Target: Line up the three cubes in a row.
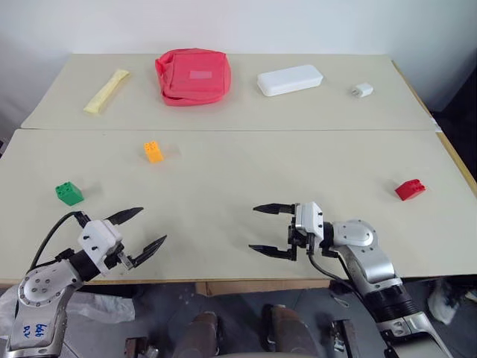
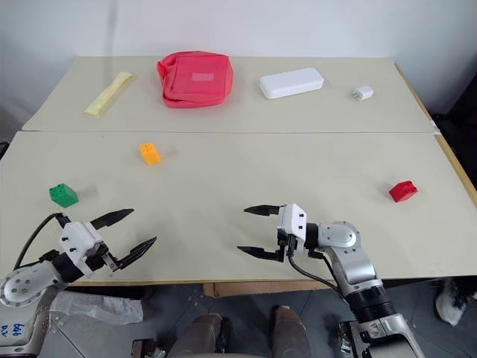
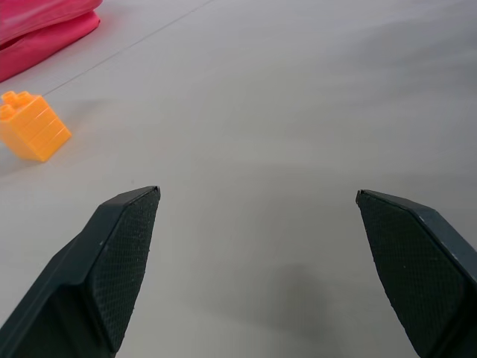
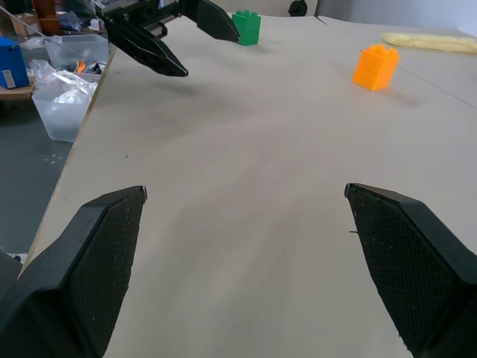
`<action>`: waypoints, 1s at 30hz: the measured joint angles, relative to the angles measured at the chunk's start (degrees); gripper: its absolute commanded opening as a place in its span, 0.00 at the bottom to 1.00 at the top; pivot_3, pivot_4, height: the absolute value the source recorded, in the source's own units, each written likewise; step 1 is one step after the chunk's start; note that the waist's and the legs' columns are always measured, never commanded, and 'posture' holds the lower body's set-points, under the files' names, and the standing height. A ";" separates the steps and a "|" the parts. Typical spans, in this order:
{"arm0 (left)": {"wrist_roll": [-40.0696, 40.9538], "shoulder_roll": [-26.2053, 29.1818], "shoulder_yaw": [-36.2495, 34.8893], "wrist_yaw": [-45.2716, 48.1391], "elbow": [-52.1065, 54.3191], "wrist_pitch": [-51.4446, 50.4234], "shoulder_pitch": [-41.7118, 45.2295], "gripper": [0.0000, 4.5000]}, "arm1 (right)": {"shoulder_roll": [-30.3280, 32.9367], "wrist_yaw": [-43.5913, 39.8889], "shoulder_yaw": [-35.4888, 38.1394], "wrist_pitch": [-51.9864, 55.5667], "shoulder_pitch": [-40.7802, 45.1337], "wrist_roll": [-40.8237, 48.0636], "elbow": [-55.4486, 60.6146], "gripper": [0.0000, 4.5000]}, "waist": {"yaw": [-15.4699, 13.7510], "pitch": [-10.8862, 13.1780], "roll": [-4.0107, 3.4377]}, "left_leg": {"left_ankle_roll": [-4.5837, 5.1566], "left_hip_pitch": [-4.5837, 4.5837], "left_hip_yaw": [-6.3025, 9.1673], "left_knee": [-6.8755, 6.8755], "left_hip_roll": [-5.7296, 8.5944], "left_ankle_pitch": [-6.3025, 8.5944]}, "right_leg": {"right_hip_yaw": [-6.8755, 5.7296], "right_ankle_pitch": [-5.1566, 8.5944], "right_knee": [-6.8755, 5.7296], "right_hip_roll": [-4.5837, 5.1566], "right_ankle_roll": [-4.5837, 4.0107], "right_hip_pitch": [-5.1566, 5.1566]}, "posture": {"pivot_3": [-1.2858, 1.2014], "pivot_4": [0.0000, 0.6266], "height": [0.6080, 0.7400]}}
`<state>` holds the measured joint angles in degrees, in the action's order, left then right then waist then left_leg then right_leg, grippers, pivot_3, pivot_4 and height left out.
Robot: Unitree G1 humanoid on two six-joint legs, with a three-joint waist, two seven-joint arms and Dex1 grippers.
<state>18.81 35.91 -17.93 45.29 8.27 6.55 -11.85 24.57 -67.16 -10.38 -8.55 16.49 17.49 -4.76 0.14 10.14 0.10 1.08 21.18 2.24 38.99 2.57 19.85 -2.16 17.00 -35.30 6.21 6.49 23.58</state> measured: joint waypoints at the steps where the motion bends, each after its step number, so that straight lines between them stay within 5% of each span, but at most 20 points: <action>1: 0.09 -0.01 0.00 0.03 0.01 -0.37 -0.16 1.00 | 0.21 0.03 0.01 -0.14 -0.21 -0.09 0.00 1.00 | 0.00 0.00 0.00 | 0.00 0.00 0.00 0.00 0.00 0.00 | 0.00 0.00 0.03 0.00 0.00 0.00 | 0.52 0.24 1.00; 8: 5.26 -0.24 0.30 0.96 4.33 -8.65 -0.21 1.00 | 0.30 4.27 2.93 0.27 -1.81 0.65 1.68 1.00 | -0.05 0.00 0.00 | -0.01 0.00 0.01 0.01 -0.03 -0.01 | 0.00 0.00 0.05 0.00 0.00 -0.02 | 0.52 0.24 1.00; 13: 6.26 0.19 7.08 5.49 3.67 -10.91 10.10 1.00 | 1.46 10.74 7.37 5.28 -8.52 2.18 10.60 1.00 | -1.51 0.04 -0.08 | -0.01 0.02 0.14 0.06 0.10 -0.02 | -0.12 0.00 0.06 0.06 0.00 -0.09 | 0.52 0.24 1.00; 21: 2.82 -4.91 17.56 9.95 -5.24 -7.55 22.49 1.00 | 2.49 30.02 32.42 6.36 -26.72 1.54 22.39 1.00 | -1.57 -0.02 -0.18 | 0.08 0.02 0.08 -0.01 0.23 -0.02 | -0.12 -0.03 -0.15 0.06 0.06 -0.08 | 0.52 0.24 1.00; 30: 0.96 -7.72 21.84 14.71 -11.27 -4.46 28.89 1.00 | -2.96 38.70 46.08 2.44 -40.85 0.01 17.67 1.00 | -1.33 -0.02 -0.19 | 0.12 -0.19 -0.22 -0.01 0.15 -0.07 | 0.21 -0.03 -0.12 -0.01 0.08 -0.11 | 0.52 0.24 1.00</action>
<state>19.77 28.19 3.91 60.00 -3.00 2.09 17.04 21.61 -28.46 35.70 -6.11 -24.36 17.50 12.91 -1.18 10.11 -0.09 1.20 20.99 2.02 38.97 2.73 19.77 -1.95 16.97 -35.42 6.20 6.58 23.47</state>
